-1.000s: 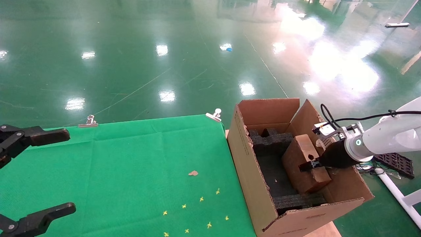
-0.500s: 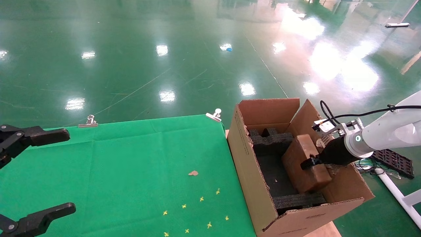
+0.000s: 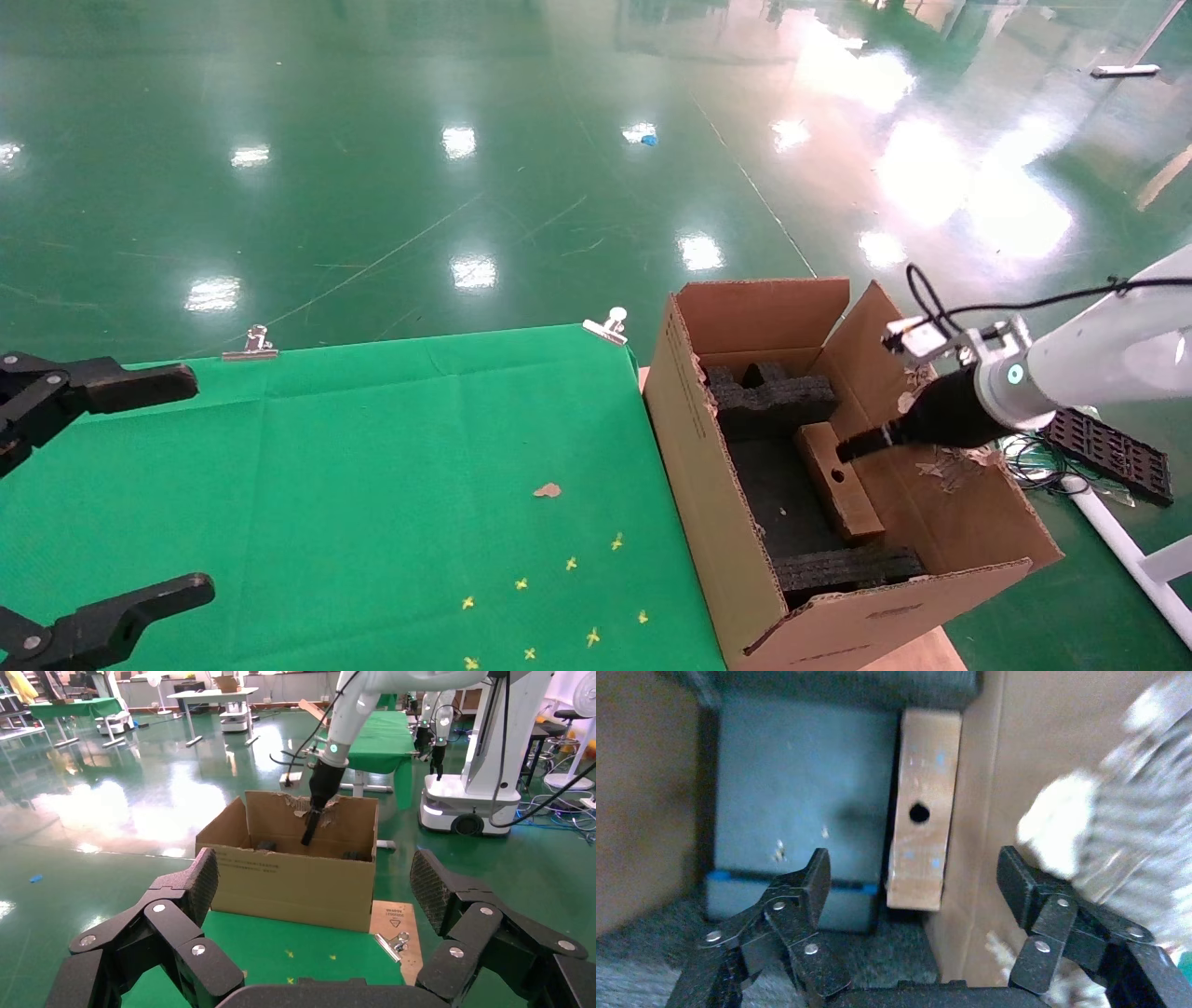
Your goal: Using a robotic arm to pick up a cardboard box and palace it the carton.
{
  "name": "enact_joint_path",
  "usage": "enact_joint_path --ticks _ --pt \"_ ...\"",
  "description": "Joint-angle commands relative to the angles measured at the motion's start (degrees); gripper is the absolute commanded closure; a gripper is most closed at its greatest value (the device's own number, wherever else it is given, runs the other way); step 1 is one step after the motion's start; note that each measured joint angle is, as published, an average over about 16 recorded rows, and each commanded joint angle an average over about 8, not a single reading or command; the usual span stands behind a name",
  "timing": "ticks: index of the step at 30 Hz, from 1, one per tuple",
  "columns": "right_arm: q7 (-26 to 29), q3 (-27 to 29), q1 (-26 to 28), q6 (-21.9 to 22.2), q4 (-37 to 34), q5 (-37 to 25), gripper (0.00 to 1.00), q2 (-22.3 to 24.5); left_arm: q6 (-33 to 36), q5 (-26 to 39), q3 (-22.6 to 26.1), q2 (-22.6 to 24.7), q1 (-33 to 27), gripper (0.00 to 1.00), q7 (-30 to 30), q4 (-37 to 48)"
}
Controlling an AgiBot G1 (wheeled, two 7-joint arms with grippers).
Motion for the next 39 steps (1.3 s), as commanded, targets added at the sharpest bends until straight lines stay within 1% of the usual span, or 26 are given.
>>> enact_joint_path --ticks 1,4,14,17,20,25,30,33,39 --pt "-0.42 0.2 0.72 -0.28 -0.01 0.28 0.0 0.2 0.0 0.0 0.01 0.0 0.0 0.0 0.0 0.0" --pt "-1.69 0.41 4.07 -1.16 0.45 0.44 0.0 0.66 -0.01 -0.01 0.02 -0.01 0.0 0.0 0.01 0.0" --pt "-6.32 2.14 18.02 -5.02 3.32 2.2 0.0 1.72 -0.02 -0.03 0.05 -0.02 -0.01 0.0 0.02 0.0" --pt "-8.17 3.1 21.04 -6.13 4.66 3.37 0.0 2.35 -0.02 -0.04 0.06 -0.02 -0.01 0.0 0.03 0.0" --pt "-10.72 4.28 22.59 -6.22 6.35 4.9 0.0 3.24 -0.03 -0.05 0.07 -0.03 -0.01 0.0 0.03 0.0" --pt "-14.21 6.88 21.98 -4.74 8.75 8.42 0.0 4.87 -0.04 -0.06 0.08 -0.03 -0.02 0.0 0.04 0.0" --pt "-15.44 9.77 20.11 -4.45 10.96 10.52 0.0 6.31 -0.04 -0.07 0.08 -0.04 -0.01 0.0 0.05 0.02" --pt "-16.13 12.16 17.98 -5.0 13.28 11.49 0.0 6.91 -0.04 -0.08 0.08 -0.04 -0.01 0.0 0.06 0.04" --pt "-17.66 17.84 12.04 -6.8 19.08 13.71 0.0 7.55 -0.03 -0.08 0.11 -0.04 -0.03 0.0 0.07 0.07"
